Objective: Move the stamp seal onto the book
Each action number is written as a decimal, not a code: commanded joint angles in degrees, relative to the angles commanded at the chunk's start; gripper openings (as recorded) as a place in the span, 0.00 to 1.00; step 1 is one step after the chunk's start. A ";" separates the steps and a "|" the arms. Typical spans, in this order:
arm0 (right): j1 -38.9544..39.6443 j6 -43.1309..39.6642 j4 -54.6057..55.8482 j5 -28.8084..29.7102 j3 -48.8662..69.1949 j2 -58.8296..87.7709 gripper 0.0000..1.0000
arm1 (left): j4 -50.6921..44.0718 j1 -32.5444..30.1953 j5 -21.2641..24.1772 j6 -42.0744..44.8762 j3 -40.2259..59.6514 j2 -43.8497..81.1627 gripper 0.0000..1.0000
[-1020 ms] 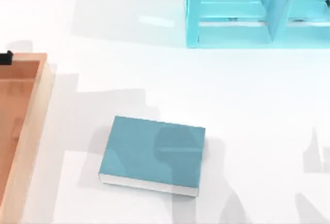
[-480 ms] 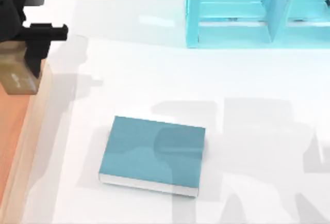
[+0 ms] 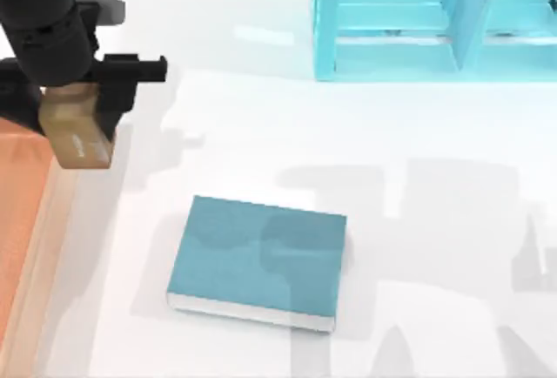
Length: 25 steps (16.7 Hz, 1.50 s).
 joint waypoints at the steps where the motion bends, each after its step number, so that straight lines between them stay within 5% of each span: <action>1: 0.00 0.00 0.00 0.00 0.00 0.00 1.00 | 1.18 -2.96 -0.01 -2.94 -0.57 0.73 0.00; 8: 0.00 0.00 0.00 0.00 0.00 0.00 1.00 | 10.61 -24.60 -0.13 -24.48 -4.72 5.34 0.00; 21: 0.00 0.00 0.00 0.00 0.00 0.00 1.00 | 11.07 -26.35 -0.17 -26.22 -4.84 6.05 0.00; 25: 0.00 0.00 0.00 0.00 0.00 0.00 1.00 | 11.07 -26.35 -0.17 -26.22 -4.84 6.05 0.30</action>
